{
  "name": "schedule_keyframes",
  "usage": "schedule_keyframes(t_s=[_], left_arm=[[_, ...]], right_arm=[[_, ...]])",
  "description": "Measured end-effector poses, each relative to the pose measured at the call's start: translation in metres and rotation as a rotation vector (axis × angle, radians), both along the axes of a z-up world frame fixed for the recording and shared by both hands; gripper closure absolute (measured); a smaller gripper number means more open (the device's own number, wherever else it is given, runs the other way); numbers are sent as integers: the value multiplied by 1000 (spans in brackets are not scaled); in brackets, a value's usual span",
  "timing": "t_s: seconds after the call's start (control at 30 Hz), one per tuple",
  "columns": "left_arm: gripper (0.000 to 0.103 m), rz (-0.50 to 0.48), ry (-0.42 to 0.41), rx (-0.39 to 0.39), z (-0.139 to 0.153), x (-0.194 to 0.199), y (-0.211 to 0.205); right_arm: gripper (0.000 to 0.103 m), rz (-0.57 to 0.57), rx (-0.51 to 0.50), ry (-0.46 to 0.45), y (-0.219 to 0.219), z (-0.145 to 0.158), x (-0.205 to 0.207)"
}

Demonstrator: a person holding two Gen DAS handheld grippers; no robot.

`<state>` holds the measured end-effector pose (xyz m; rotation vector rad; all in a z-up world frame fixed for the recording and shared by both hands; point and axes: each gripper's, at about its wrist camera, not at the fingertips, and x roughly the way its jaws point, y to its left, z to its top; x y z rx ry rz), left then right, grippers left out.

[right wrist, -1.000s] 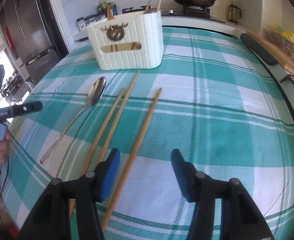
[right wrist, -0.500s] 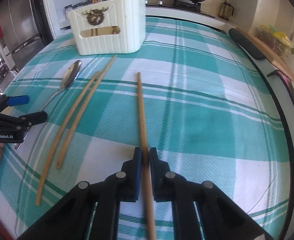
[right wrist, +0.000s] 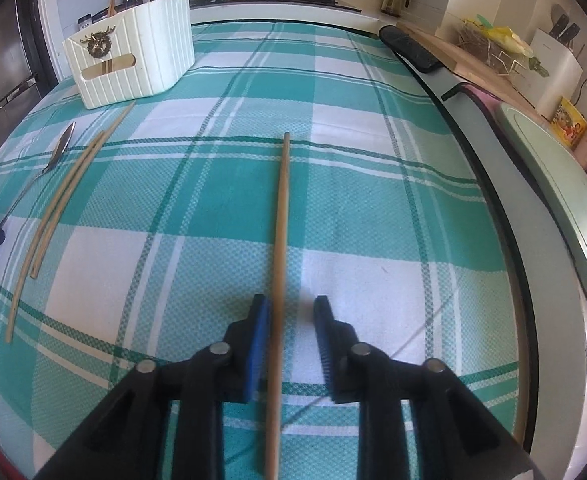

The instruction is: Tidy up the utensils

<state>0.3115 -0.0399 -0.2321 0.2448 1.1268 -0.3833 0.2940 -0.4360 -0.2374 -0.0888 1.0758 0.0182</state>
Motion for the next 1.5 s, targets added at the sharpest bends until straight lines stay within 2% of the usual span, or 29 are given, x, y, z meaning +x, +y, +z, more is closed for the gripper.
schedule_keyframes(t_s=[0.13, 0.33, 0.57, 0.63, 0.73, 0.77, 0.8, 0.87, 0.97, 1.07, 1.13, 1.27, 1.4, 1.5], left_arm=[[3, -93, 12, -13, 7, 17, -13], [3, -79, 57, -45, -2, 62, -23], [7, -107, 38, 11, -8, 93, -50], [11, -115, 32, 17, -7, 99, -58], [24, -133, 28, 5, -4, 106, -68], [32, -138, 25, 1, -3, 108, -70], [44, -147, 17, 0, -1, 108, -72], [61, -177, 8, -4, 2, 107, -76], [61, -164, 11, -21, 5, 107, -71], [61, -133, -14, -73, 18, 99, -53], [61, -120, -46, -117, 35, 87, -39], [61, -107, -135, -190, 77, 57, -10], [61, -100, -224, -271, 119, 25, 9], [61, -93, -280, -319, 143, 7, 21]], right_arm=[[61, -6, 52, 41, -9, -1, 4], [56, 12, 79, 101, -10, -1, 13], [56, 53, 83, 148, -10, -1, 22], [56, 57, 73, 149, -10, 0, 30], [56, 62, 80, 138, -9, -1, 52], [55, 58, 89, 132, -10, -1, 61], [55, 52, 98, 125, -10, -1, 71], [59, 43, 105, 121, -8, -2, 93], [96, 37, 87, 115, -3, -3, 116], [97, 12, 136, 120, -5, -1, 127], [97, 1, 182, 86, -6, 11, 122], [97, 27, 298, -28, -1, 59, 90], [97, 82, 320, -127, 12, 108, 51], [97, 124, 299, -191, 25, 136, 26]])
